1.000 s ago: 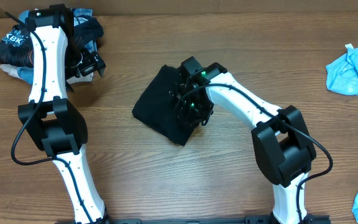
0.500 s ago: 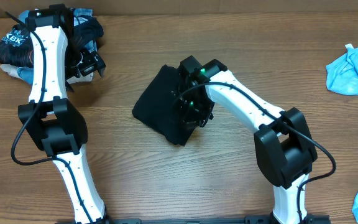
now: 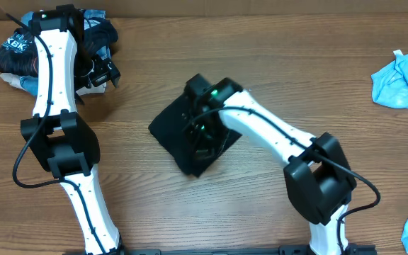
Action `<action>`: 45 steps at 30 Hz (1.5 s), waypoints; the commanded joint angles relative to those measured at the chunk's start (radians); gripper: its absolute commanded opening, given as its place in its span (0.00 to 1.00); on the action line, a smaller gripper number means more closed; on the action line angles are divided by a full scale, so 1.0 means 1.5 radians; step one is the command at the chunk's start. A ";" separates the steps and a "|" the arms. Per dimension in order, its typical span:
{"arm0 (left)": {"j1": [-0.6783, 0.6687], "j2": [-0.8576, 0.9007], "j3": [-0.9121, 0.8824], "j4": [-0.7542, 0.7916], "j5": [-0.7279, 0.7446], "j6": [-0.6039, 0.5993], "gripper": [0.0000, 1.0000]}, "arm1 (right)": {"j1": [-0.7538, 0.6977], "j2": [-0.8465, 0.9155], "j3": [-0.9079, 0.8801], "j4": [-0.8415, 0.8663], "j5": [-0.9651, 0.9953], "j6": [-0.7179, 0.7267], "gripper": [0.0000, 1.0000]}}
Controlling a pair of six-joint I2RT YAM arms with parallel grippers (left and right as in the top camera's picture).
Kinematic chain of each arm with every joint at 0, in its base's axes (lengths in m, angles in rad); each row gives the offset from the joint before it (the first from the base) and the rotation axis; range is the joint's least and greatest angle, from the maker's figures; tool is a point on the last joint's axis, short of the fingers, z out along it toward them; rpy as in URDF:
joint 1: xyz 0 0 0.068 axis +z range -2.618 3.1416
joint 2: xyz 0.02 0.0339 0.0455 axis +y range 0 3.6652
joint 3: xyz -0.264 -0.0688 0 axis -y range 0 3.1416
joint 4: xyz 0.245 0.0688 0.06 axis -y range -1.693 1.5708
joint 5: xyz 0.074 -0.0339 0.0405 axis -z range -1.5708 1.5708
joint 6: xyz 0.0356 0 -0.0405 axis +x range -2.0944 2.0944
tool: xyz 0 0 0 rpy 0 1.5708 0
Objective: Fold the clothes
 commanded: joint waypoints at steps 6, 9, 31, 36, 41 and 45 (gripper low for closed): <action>0.003 -0.002 -0.004 0.000 -0.004 0.001 1.00 | 0.034 -0.023 -0.020 -0.012 0.029 0.041 0.45; 0.003 -0.002 -0.004 0.000 -0.004 0.001 1.00 | 0.022 -0.023 -0.011 -0.039 0.029 0.030 0.57; 0.003 -0.002 -0.004 -0.001 -0.004 0.001 1.00 | -0.254 -0.068 0.027 0.038 0.118 0.020 0.69; 0.003 -0.002 -0.004 0.001 -0.004 0.001 1.00 | -0.253 -0.056 -0.016 0.112 0.044 0.052 0.63; 0.003 -0.002 -0.004 -0.001 -0.004 0.001 1.00 | -0.252 -0.032 -0.025 0.144 0.006 0.070 0.63; 0.003 -0.002 -0.004 -0.001 -0.004 0.001 1.00 | -0.252 -0.011 -0.026 0.143 0.006 0.079 0.63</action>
